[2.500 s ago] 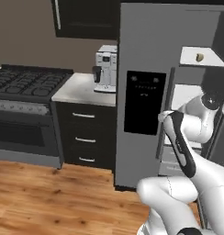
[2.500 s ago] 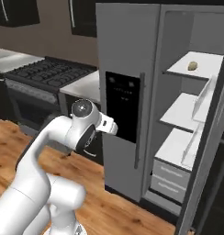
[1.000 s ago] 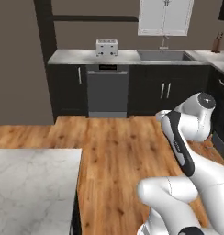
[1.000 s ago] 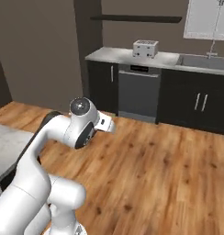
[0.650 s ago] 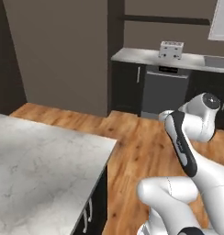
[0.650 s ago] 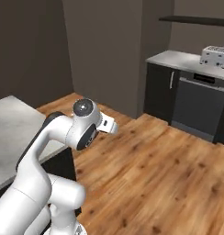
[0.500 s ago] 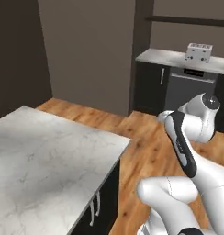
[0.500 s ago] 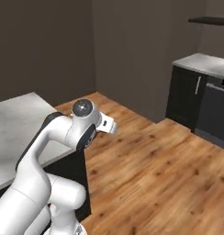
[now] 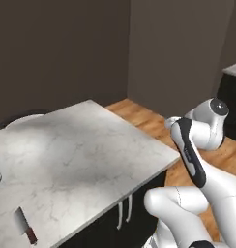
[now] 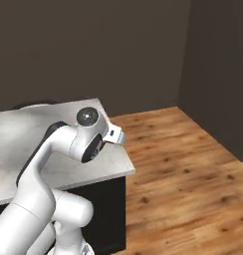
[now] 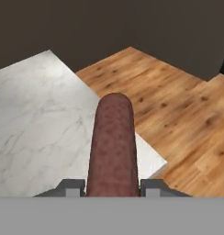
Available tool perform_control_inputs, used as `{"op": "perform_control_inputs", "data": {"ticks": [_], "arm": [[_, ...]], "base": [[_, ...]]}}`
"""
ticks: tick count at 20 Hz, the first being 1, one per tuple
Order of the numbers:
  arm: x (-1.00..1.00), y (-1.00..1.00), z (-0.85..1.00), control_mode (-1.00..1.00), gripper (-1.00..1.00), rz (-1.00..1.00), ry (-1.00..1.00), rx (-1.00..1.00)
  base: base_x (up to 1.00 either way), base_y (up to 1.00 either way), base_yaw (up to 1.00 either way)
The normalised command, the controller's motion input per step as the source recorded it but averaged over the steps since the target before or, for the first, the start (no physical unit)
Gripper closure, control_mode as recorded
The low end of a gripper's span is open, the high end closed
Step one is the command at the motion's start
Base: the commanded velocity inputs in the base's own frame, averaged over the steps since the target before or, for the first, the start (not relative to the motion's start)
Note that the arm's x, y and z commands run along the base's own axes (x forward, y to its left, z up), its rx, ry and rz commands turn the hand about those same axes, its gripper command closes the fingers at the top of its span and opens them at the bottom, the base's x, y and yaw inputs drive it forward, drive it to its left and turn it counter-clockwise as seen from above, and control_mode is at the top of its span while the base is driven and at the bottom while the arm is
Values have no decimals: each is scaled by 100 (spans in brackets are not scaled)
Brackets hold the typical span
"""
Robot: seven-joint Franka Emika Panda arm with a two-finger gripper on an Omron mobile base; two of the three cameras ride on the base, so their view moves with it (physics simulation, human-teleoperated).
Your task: Retrieve the sausage and cheese from the fridge and place them on the cutting board on the counter.
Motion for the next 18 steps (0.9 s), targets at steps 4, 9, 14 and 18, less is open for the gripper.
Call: {"op": "perform_control_inputs", "data": {"ticks": [4, 9, 14, 18], "arm": [[0, 0, 0, 100, 100, 0, 0, 0], [0, 0, 0, 100, 100, 0, 0, 0], [0, 0, 0, 100, 100, 0, 0, 0], [0, 0, 0, 100, 100, 0, 0, 0]], "base": [[57, -10, 54], [39, -7, 72], [16, -2, 87], [21, 17, 60]]}}
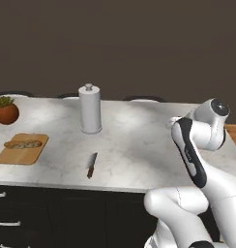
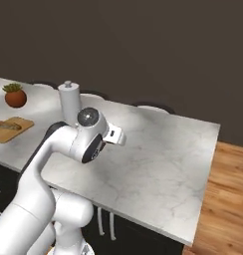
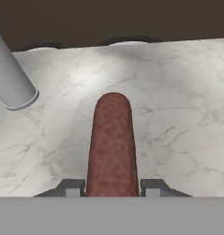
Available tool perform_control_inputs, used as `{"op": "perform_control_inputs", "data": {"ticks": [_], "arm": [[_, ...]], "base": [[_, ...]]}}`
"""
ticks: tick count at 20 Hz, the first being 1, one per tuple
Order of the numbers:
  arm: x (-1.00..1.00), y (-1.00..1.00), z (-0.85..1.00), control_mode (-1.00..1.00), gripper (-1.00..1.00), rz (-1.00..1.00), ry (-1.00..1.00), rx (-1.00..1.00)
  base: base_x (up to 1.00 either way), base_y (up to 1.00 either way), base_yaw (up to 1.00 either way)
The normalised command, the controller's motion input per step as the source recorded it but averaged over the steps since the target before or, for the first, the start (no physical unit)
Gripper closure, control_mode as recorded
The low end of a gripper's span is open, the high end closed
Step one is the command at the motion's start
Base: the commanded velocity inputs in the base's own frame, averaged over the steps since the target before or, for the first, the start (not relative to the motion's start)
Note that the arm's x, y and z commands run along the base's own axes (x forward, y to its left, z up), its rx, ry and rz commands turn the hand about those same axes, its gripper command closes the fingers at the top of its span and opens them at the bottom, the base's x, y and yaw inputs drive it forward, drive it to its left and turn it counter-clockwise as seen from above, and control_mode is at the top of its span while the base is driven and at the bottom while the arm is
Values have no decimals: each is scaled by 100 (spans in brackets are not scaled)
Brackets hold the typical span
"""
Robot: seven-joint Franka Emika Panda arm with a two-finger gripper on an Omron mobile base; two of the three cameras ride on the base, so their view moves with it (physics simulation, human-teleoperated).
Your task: Retrieve the sausage and cheese from the fridge and place them on the cutting board on the counter.
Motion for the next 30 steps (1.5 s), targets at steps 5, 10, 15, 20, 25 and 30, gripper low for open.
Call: {"op": "perform_control_inputs", "data": {"ticks": [5, 10, 15, 20, 25, 30], "arm": [[0, 0, 0, 100, 100, 0, 0, 0], [0, 0, 0, 100, 100, 0, 0, 0], [0, 0, 0, 100, 100, 0, 0, 0], [0, 0, 0, 100, 100, 0, 0, 0], [0, 0, 0, 100, 100, 0, 0, 0], [0, 0, 0, 100, 100, 0, 0, 0]], "base": [[36, 56, 16], [25, 78, 11], [10, 76, 22], [34, 81, 6], [44, 81, 0], [36, 75, 0]]}}
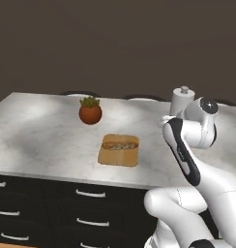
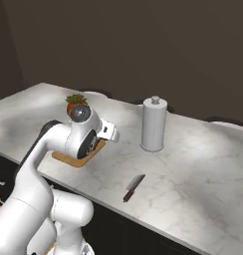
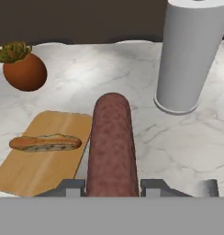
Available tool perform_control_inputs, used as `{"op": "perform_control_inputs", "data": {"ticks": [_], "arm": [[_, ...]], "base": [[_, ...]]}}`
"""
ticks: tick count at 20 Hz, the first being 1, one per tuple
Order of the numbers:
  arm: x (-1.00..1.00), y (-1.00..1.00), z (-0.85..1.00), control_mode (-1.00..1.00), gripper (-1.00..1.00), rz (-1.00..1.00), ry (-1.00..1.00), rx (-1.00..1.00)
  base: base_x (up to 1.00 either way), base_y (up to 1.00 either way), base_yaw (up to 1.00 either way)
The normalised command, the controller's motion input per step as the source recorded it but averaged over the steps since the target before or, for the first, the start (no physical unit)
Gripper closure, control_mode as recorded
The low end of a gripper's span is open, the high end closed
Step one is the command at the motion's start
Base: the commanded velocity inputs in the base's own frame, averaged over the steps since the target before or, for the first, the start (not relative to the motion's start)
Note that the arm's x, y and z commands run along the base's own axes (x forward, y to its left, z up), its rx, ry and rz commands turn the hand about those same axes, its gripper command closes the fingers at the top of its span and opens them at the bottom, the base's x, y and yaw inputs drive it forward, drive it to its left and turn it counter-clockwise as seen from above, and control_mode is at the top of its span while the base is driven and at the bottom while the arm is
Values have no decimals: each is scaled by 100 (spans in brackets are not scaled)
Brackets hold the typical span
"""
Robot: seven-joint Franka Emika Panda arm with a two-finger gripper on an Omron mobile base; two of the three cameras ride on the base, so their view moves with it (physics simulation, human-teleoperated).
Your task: Retrieve the sausage and cheese from the fridge and place them on the cutting board on the counter.
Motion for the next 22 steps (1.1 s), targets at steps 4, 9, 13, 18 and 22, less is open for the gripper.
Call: {"op": "perform_control_inputs", "data": {"ticks": [4, 9, 13, 18, 22], "arm": [[0, 0, 0, 100, 100, 0, 0, 0], [0, 0, 0, 100, 100, 0, 0, 0], [0, 0, 0, 100, 100, 0, 0, 0], [0, 0, 0, 100, 100, 0, 0, 0], [0, 0, 0, 100, 100, 0, 0, 0]], "base": [[33, 51, 0], [30, 48, 0], [19, 27, 0], [1, 1, 0], [0, 0, 0]]}}
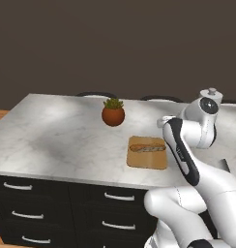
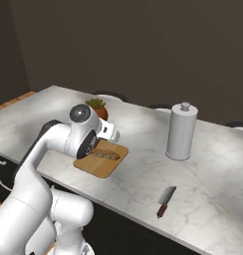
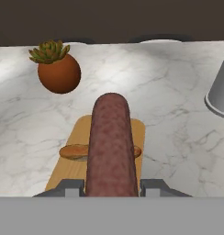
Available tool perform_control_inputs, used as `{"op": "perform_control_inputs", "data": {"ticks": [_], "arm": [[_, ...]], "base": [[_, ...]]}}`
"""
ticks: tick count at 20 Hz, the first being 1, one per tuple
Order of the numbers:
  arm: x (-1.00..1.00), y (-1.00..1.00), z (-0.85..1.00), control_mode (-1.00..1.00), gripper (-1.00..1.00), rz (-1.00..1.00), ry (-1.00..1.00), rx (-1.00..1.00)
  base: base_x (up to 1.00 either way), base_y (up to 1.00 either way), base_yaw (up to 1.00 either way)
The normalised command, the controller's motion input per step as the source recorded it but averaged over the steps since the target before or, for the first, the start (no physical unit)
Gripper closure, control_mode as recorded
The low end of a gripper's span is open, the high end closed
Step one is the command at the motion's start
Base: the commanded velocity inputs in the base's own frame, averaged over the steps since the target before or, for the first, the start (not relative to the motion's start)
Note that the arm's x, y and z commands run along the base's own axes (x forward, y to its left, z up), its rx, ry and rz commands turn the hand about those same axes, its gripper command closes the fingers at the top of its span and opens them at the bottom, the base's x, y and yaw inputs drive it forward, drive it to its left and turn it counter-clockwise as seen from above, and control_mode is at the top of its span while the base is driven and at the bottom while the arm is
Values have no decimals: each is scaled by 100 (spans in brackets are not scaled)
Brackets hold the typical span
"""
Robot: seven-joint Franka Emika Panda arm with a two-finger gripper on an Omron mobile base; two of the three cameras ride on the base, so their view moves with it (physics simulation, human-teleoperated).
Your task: Retrieve the sausage and cheese from the fridge and place them on the cutting board on the counter.
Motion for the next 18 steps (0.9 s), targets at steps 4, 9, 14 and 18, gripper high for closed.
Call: {"op": "perform_control_inputs", "data": {"ticks": [4, 9, 14, 18], "arm": [[0, 0, 0, 100, 100, 0, 0, 0], [11, -1, -7, -100, 100, 1, 0, -1], [34, -8, -25, -100, 100, 35, 14, -3], [34, -10, -32, -100, 100, 72, 7, -1]], "base": [[0, 0, 0], [0, 0, 0], [0, 0, 0], [0, 0, 0]]}}
